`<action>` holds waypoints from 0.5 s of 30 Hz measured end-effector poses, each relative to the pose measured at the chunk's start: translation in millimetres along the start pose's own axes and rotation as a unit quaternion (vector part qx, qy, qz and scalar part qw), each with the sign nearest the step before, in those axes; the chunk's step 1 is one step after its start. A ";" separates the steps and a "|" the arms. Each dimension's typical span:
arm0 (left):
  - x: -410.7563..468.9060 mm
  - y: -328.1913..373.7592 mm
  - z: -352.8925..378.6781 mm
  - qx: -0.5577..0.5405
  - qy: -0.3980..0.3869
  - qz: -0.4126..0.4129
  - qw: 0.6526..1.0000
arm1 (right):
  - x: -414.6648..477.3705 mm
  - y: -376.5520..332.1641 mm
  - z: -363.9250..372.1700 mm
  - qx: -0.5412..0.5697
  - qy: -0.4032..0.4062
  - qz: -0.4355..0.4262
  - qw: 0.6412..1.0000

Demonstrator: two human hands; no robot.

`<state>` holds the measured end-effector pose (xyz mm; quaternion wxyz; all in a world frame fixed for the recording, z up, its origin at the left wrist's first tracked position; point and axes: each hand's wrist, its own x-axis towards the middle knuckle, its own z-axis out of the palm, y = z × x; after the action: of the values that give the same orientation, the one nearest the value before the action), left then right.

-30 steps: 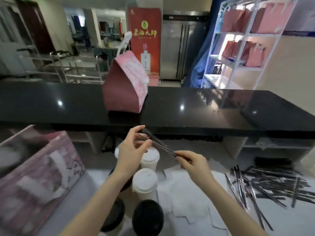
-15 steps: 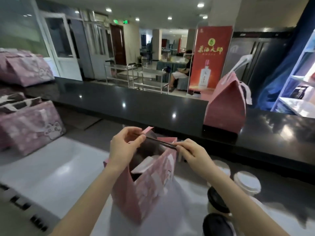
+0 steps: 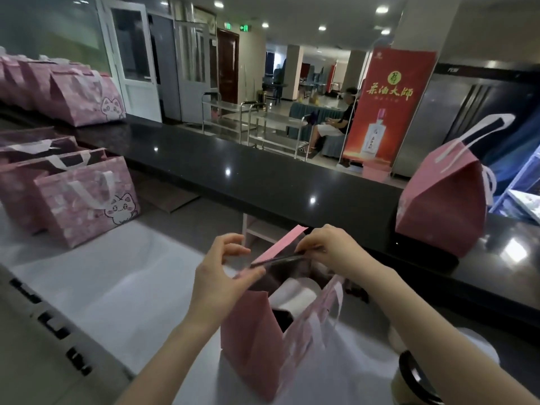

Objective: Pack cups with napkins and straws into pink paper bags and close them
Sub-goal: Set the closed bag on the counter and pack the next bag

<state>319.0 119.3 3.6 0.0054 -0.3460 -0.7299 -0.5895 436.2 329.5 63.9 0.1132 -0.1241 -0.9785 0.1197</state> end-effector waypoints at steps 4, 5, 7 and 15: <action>-25.4 -11.9 7.8 0.100 -0.056 -0.004 0.993 | 11.2 8.2 6.1 -0.041 -0.088 -0.003 0.995; -31.1 -13.5 11.0 0.112 -0.066 -0.020 0.991 | 12.9 8.5 9.9 -0.036 -0.108 -0.003 0.993; -37.9 -14.0 15.8 0.143 -0.072 -0.043 0.986 | 16.5 6.5 15.1 -0.017 -0.129 -0.008 0.991; -37.8 -4.5 -6.2 0.154 -0.158 -0.086 0.971 | 29.1 -4.2 13.1 0.071 -0.156 -0.066 0.983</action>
<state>343.0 94.9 -14.1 -0.1080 -0.3656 -0.8306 -0.4060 404.6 330.7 58.2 -0.0248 -0.0305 -0.9793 0.1988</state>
